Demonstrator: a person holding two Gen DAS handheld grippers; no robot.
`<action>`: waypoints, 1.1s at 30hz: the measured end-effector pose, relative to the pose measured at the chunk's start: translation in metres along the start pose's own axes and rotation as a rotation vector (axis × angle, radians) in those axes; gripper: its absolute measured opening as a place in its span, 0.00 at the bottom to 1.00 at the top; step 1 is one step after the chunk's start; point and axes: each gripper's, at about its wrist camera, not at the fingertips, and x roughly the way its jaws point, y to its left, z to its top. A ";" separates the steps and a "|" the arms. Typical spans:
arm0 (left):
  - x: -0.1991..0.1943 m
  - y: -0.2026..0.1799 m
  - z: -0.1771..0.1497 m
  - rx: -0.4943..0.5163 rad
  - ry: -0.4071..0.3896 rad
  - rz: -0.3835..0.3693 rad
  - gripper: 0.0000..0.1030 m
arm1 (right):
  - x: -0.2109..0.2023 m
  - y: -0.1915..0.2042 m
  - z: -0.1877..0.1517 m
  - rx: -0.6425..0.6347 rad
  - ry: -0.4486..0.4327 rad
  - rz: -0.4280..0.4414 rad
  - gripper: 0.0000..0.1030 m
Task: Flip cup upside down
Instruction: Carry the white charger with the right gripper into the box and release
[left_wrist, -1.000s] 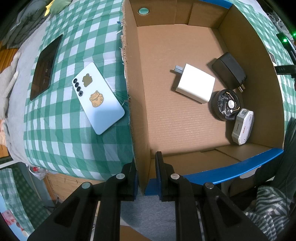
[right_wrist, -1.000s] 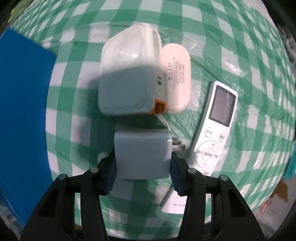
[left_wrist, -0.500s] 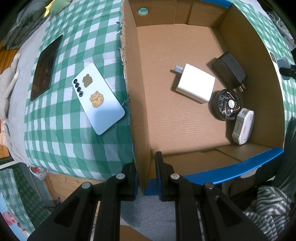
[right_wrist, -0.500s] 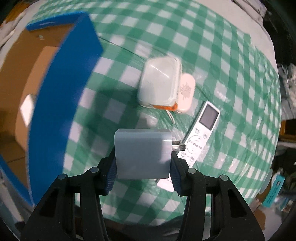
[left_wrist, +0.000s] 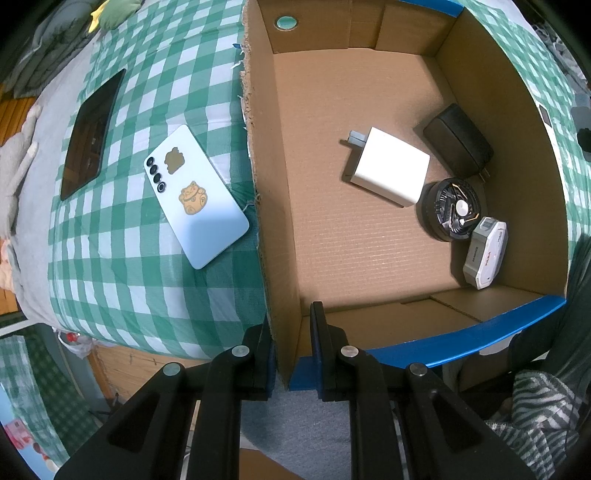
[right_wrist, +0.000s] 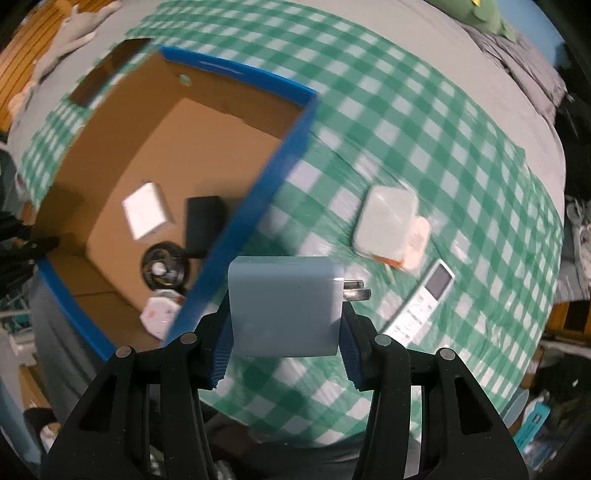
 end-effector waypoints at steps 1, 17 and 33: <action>0.000 0.000 0.000 0.001 -0.001 -0.001 0.14 | -0.001 0.005 0.001 -0.011 -0.002 0.001 0.48; -0.001 -0.003 0.000 0.004 -0.005 0.008 0.14 | 0.020 0.104 0.020 -0.204 0.033 0.053 0.48; -0.002 -0.003 0.000 0.002 -0.006 0.006 0.14 | 0.079 0.120 0.019 -0.221 0.134 0.058 0.48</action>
